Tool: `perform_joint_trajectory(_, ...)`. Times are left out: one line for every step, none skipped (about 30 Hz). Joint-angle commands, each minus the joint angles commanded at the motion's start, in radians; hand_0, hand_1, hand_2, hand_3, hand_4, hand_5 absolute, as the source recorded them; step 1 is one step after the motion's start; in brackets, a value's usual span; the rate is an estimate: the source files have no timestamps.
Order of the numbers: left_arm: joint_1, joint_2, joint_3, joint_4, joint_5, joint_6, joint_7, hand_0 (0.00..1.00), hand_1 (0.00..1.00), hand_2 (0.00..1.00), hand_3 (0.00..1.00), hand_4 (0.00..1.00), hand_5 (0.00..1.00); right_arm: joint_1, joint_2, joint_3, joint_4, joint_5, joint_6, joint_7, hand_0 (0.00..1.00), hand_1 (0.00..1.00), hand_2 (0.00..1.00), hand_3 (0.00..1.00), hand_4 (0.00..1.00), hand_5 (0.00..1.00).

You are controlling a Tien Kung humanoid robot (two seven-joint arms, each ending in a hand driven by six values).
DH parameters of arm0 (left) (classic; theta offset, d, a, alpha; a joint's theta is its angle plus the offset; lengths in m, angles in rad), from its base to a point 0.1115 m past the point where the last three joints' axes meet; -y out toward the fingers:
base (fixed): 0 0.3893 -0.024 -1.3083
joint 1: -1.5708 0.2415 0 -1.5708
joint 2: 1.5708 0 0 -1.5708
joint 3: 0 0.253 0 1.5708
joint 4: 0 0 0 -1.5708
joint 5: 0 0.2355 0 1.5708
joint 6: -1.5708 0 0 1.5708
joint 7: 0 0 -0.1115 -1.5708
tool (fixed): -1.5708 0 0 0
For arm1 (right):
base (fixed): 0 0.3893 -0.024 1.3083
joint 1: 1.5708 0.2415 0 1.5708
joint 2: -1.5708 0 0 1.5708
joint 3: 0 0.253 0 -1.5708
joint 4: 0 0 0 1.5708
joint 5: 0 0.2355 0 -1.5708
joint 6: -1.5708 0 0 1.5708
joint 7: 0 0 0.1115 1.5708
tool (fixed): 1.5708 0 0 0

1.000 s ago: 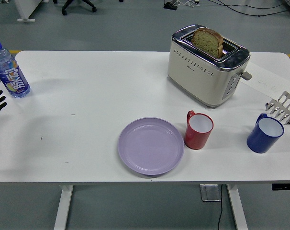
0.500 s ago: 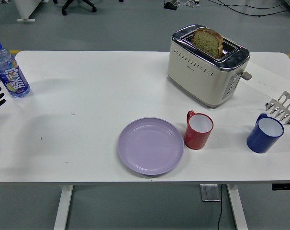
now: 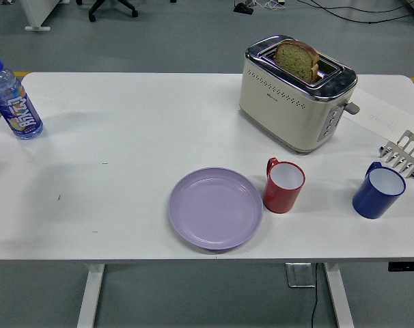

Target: Push plate across desktop

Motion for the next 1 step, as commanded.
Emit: perform_joint_trajectory(0.002, 0.0, -0.001, -0.001, 0.0, 0.0, 0.0, 0.807, 0.803, 0.811, 0.77, 0.486, 0.998, 0.0, -0.001, -0.001, 0.0, 0.001, 0.0, 0.001, 0.603, 0.544, 0.641, 0.621, 0.14, 0.354)
